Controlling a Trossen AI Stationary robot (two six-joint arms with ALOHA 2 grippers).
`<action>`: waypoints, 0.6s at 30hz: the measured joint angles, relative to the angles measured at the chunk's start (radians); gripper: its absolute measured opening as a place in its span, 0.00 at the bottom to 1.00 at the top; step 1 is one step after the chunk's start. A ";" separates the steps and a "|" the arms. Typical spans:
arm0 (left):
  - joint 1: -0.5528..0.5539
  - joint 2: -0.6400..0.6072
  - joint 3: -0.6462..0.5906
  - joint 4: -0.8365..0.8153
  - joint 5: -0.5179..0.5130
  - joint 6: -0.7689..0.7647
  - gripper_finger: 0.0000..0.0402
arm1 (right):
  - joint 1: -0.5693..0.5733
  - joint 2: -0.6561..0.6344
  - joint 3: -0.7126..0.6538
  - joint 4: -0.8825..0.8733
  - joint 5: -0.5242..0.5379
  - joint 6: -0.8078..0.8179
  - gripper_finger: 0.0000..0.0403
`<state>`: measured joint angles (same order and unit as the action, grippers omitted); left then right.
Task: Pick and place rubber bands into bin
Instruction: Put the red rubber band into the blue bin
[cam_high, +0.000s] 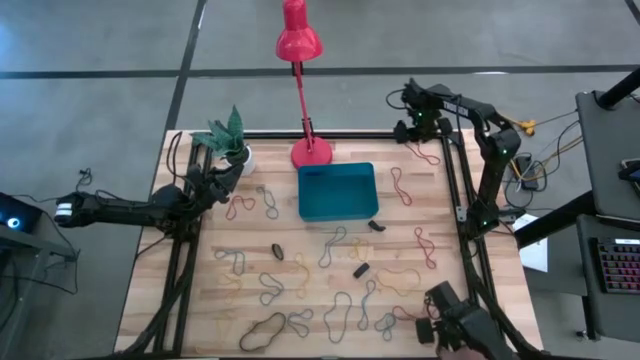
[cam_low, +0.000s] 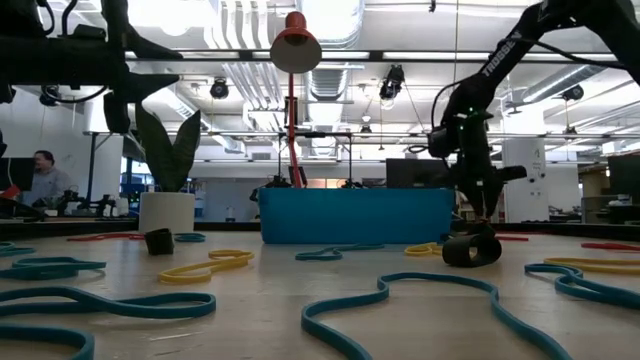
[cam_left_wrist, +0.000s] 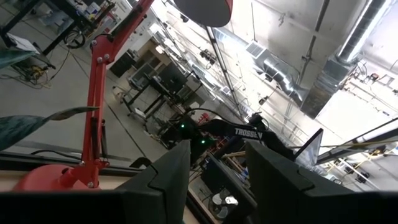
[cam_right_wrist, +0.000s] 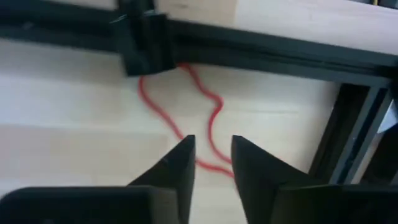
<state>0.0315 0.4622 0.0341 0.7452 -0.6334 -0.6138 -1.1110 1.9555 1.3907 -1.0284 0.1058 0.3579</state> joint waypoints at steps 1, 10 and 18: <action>0.000 0.001 0.000 0.000 0.000 -0.001 0.35 | -0.004 0.004 -0.001 0.009 0.005 0.000 0.28; 0.000 0.000 0.000 0.003 0.002 -0.003 0.35 | -0.038 0.071 -0.007 0.041 -0.005 0.039 0.34; 0.000 0.000 0.000 0.001 0.001 -0.003 0.35 | -0.041 0.086 -0.011 0.042 -0.015 0.038 0.26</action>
<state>0.0315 0.4622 0.0341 0.7464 -0.6329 -0.6170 -1.1523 2.0418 1.3796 -0.9866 0.0905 0.3958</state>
